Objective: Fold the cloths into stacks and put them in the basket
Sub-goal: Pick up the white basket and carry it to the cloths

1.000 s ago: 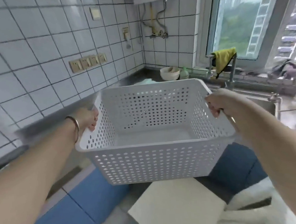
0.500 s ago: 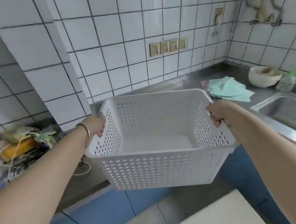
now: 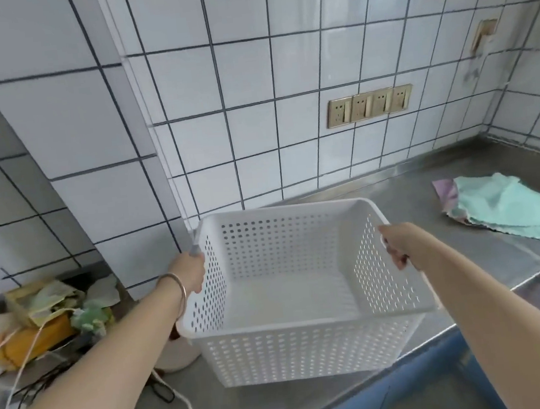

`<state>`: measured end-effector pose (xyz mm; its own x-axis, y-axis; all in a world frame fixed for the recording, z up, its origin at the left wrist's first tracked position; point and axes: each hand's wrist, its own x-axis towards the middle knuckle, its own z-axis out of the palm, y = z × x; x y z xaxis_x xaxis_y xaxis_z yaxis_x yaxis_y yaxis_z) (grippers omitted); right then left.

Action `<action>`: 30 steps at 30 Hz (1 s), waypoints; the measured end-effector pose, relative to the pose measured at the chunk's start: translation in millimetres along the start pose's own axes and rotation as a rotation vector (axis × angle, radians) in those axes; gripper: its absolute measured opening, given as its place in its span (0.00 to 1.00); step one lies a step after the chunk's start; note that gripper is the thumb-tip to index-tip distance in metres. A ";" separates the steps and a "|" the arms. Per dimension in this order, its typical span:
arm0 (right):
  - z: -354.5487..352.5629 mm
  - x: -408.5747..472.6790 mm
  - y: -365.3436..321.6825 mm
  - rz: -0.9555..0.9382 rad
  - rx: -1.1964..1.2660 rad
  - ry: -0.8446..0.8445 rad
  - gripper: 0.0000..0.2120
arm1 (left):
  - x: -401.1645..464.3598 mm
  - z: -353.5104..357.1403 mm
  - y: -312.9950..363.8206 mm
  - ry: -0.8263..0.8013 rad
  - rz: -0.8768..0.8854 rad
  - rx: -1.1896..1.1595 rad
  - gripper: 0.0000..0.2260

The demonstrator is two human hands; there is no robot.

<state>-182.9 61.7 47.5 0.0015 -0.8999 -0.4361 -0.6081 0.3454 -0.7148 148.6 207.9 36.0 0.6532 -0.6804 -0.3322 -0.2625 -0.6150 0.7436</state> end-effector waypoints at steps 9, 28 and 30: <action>6.0 96.7 -52.6 0.042 -0.032 0.022 0.24 | 103.2 29.4 36.9 0.031 -0.049 0.017 0.18; 70.8 278.8 -162.9 -0.256 -0.444 -0.259 0.15 | 181.8 56.0 59.6 0.425 -0.230 0.061 0.11; 73.3 281.6 -168.8 -0.283 -0.492 -0.248 0.12 | 187.1 58.0 59.4 0.447 -0.234 0.117 0.11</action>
<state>-21.7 -230.4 5.2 0.3651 -0.8295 -0.4226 -0.8516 -0.1142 -0.5116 214.0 20.9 -15.6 0.9368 -0.2984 -0.1827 -0.1340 -0.7883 0.6005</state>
